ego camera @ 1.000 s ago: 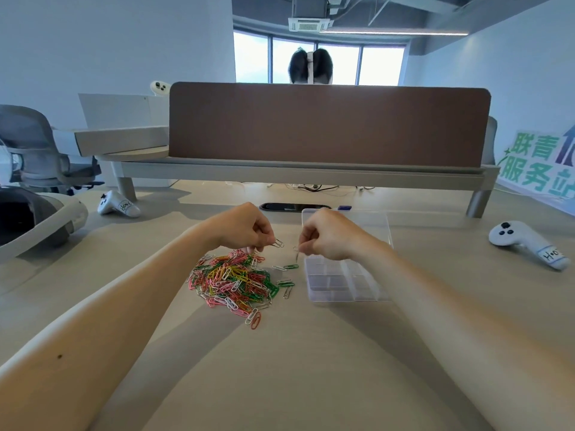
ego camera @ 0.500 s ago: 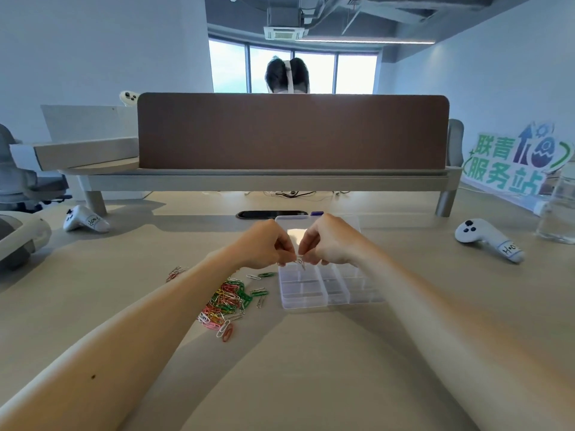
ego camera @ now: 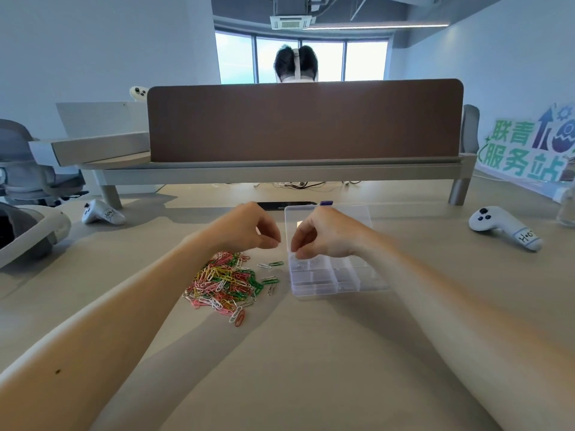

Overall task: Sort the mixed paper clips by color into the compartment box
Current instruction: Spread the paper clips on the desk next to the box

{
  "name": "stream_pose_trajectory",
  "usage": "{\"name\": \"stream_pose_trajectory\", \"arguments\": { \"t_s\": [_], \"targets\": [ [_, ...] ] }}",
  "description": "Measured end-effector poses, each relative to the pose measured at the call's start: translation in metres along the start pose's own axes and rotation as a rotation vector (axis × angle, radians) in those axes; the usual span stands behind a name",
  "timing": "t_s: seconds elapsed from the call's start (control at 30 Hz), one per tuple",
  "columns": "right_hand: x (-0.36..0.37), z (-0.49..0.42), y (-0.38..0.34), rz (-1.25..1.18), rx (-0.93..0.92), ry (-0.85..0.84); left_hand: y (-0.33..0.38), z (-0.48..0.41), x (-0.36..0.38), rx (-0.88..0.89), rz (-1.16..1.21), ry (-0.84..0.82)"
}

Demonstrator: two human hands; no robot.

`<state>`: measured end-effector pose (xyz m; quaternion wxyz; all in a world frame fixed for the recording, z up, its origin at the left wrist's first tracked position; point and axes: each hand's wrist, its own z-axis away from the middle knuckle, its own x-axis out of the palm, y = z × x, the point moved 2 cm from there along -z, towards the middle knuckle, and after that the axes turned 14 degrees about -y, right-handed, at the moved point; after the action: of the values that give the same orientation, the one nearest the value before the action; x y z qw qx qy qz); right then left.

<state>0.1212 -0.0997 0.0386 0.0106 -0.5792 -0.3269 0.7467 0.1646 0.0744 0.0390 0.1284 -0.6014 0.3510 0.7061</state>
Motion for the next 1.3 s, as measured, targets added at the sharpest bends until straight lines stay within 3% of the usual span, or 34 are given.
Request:
{"name": "stream_pose_trajectory", "arguments": {
  "t_s": [0.17, 0.6, 0.73, 0.9, 1.17, 1.3],
  "targets": [
    [0.023, -0.012, -0.027, 0.218, -0.058, -0.131, -0.017, 0.025, 0.000, -0.088, -0.038, -0.172],
    [0.047, -0.018, -0.034, 0.395, -0.067, -0.177, -0.011, 0.024, 0.028, -0.128, -0.133, -0.168],
    [0.033, -0.014, -0.030, 0.317, -0.051, -0.176, -0.008, 0.024, 0.030, -0.142, -0.135, -0.178],
    [0.002, -0.005, -0.002, 0.076, -0.009, 0.032, -0.008, 0.023, 0.031, -0.149, -0.084, -0.197],
    [0.004, -0.002, 0.023, 0.037, 0.092, 0.099, -0.003, 0.020, 0.035, -0.162, -0.107, -0.252],
    [0.005, -0.003, 0.024, 0.051, 0.085, 0.119, 0.003, 0.016, 0.028, -0.143, -0.079, -0.058]
  ]
}}
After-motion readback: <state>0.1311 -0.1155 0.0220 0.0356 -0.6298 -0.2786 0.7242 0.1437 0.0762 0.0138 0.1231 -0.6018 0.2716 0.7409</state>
